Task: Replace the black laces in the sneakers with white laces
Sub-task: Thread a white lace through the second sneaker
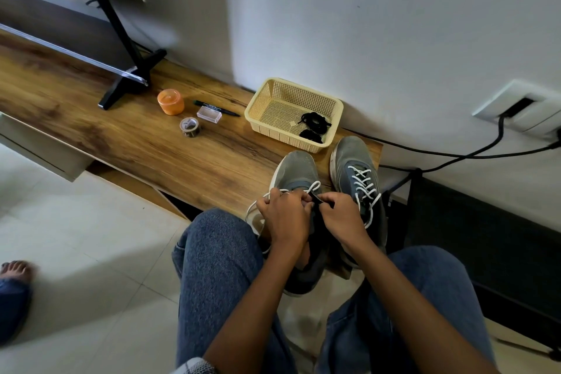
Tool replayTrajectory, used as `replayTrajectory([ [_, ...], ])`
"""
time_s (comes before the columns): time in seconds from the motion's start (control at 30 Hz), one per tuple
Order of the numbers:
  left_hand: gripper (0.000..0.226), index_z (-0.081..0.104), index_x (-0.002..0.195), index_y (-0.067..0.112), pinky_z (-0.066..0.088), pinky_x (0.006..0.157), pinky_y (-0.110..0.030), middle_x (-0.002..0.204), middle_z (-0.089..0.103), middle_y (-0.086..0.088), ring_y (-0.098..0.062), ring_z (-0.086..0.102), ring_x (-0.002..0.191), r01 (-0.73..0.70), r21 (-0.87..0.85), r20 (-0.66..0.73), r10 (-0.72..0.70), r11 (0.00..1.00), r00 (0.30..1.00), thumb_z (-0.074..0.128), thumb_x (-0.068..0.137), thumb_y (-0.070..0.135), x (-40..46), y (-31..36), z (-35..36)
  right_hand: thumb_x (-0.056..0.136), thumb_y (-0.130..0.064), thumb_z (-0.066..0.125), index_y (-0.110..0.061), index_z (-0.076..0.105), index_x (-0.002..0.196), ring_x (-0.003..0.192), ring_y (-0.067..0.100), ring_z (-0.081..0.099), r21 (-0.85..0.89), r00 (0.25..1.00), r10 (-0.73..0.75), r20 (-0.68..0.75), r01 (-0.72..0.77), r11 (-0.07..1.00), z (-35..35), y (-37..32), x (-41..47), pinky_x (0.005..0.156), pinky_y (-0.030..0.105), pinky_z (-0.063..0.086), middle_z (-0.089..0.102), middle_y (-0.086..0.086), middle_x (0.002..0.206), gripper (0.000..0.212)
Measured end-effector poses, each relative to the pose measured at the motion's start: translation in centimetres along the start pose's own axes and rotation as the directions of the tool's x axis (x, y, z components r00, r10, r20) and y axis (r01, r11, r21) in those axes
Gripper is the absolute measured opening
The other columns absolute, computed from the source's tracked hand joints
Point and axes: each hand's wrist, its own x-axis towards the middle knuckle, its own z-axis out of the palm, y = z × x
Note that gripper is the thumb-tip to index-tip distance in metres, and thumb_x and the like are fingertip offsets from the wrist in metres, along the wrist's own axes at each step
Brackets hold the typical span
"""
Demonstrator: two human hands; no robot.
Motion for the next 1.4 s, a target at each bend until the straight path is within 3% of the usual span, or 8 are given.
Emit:
replayTrajectory([
  [0.27,0.018,0.066,0.103,0.024,0.021,0.09,-0.039,0.097,0.069,0.004,-0.021,0.048,0.111,-0.063,0.067,-0.064,0.067,0.996,0.996,0.061,0.09,0.036,-0.3,0.2,0.6,0.087,0.001,0.047,0.0,0.071,0.097,0.093,0.028,0.063,-0.009,1.0,-0.003,0.011,0.003,1.0,0.1,0.2,0.1,0.083,0.04,0.049,0.07,0.016,0.096,0.027],
  [0.43,0.015,0.066,0.067,0.025,0.027,0.078,-0.038,0.065,0.065,0.006,-0.019,0.056,0.083,-0.074,0.228,-0.089,0.096,0.971,0.991,0.079,0.072,0.03,-0.1,0.4,0.9,0.087,0.002,0.048,-0.001,0.071,0.099,0.092,0.026,0.063,0.017,1.0,-0.016,0.004,0.016,1.0,0.2,0.3,0.1,0.084,0.039,0.049,0.07,0.014,0.096,0.027],
  [0.53,0.019,0.064,0.061,0.026,0.024,0.073,-0.036,0.06,0.061,0.008,-0.017,0.055,0.077,-0.079,0.246,-0.097,0.105,0.966,0.99,0.081,0.068,0.029,0.1,0.2,1.5,0.087,0.002,0.048,-0.001,0.071,0.097,0.091,0.027,0.064,0.029,1.0,-0.013,-0.001,0.013,0.999,0.2,0.3,0.1,0.082,0.04,0.05,0.07,0.015,0.095,0.026],
  [0.63,0.011,0.068,0.071,0.024,0.02,0.076,-0.035,0.071,0.064,0.006,-0.019,0.054,0.087,-0.092,0.148,-0.123,0.111,0.985,0.986,0.071,0.079,0.03,0.2,0.0,1.5,0.087,0.002,0.047,-0.004,0.072,0.101,0.093,0.023,0.063,0.04,1.0,-0.011,-0.009,0.011,0.999,0.3,0.3,0.1,0.083,0.036,0.049,0.071,0.011,0.096,0.029],
  [0.77,0.018,0.069,0.095,0.023,0.02,0.084,-0.036,0.091,0.067,0.005,-0.018,0.047,0.106,-0.059,0.0,-0.131,0.058,0.998,0.99,0.054,0.095,0.033,0.3,-0.3,1.1,0.088,0.002,0.047,-0.004,0.072,0.1,0.092,0.023,0.063,0.054,1.0,-0.008,-0.01,0.009,0.998,0.3,0.4,0.1,0.085,0.04,0.049,0.07,0.011,0.095,0.029],
  [1.17,0.022,0.069,0.095,0.023,0.015,0.085,-0.032,0.093,0.066,0.006,-0.016,0.044,0.107,-0.039,-0.048,-0.097,0.034,0.998,0.995,0.049,0.099,0.031,0.2,-0.1,1.0,0.088,0.001,0.046,-0.007,0.071,0.106,0.091,0.017,0.062,0.012,0.997,-0.069,0.04,0.068,0.998,0.1,0.7,0.1,0.084,0.034,0.049,0.068,0.004,0.095,0.031],
  [1.27,0.022,0.069,0.1,0.024,0.018,0.086,-0.032,0.097,0.064,0.004,-0.017,0.04,0.11,0.017,-0.09,-0.061,-0.023,0.996,0.998,0.048,0.099,0.032,-0.3,0.2,0.8,0.087,0.001,0.046,-0.008,0.072,0.104,0.088,0.018,0.063,0.013,0.995,-0.091,0.041,0.09,0.996,0.0,0.8,0.1,0.081,0.035,0.05,0.071,0.007,0.095,0.032],
  [1.4,0.019,0.067,0.103,0.03,0.02,0.084,-0.026,0.1,0.046,0.006,-0.02,0.033,0.112,0.176,-0.189,0.019,-0.176,0.966,0.984,0.05,0.098,0.036,-0.6,0.5,0.4,0.086,0.001,0.047,-0.008,0.074,0.098,0.085,0.022,0.064,0.031,0.997,-0.07,0.021,0.069,0.997,0.2,0.9,0.1,0.079,0.039,0.052,0.071,0.009,0.089,0.03],
])
